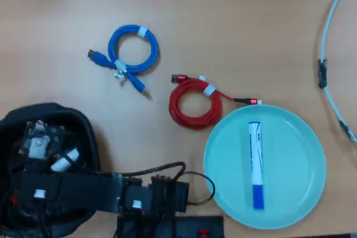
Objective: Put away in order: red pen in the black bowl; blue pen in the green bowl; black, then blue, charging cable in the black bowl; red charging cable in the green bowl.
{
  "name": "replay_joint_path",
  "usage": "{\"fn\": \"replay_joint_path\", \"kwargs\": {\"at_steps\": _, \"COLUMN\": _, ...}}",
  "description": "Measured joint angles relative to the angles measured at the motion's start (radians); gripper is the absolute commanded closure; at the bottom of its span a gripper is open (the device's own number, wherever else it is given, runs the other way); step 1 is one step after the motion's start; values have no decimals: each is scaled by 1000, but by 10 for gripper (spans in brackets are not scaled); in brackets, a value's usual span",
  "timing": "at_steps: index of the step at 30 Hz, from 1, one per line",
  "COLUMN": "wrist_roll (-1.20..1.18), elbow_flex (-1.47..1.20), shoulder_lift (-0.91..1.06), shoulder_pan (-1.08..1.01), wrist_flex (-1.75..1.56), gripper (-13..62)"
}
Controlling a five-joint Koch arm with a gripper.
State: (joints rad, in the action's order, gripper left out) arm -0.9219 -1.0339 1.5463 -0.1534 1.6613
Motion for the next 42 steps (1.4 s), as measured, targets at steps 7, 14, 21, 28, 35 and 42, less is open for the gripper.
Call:
{"fn": "replay_joint_path", "kwargs": {"at_steps": 7, "wrist_roll": 0, "elbow_flex": 0, "shoulder_lift": 98, "shoulder_pan": -199, "wrist_flex": 147, "gripper": -81}}
{"fn": "replay_joint_path", "kwargs": {"at_steps": 14, "wrist_roll": 103, "elbow_flex": -63, "shoulder_lift": 94, "shoulder_pan": -655, "wrist_flex": 152, "gripper": -80}}
{"fn": "replay_joint_path", "kwargs": {"at_steps": 21, "wrist_roll": 198, "elbow_flex": -64, "shoulder_lift": -166, "shoulder_pan": -942, "wrist_flex": 87, "gripper": -81}}
{"fn": "replay_joint_path", "kwargs": {"at_steps": 28, "wrist_roll": 215, "elbow_flex": 89, "shoulder_lift": -463, "shoulder_pan": -1035, "wrist_flex": -34, "gripper": -81}}
{"fn": "replay_joint_path", "kwargs": {"at_steps": 35, "wrist_roll": 166, "elbow_flex": 391, "shoulder_lift": -739, "shoulder_pan": -1049, "wrist_flex": -43, "gripper": -81}}
{"fn": "replay_joint_path", "kwargs": {"at_steps": 42, "wrist_roll": 69, "elbow_flex": 411, "shoulder_lift": -808, "shoulder_pan": -1043, "wrist_flex": -43, "gripper": -81}}
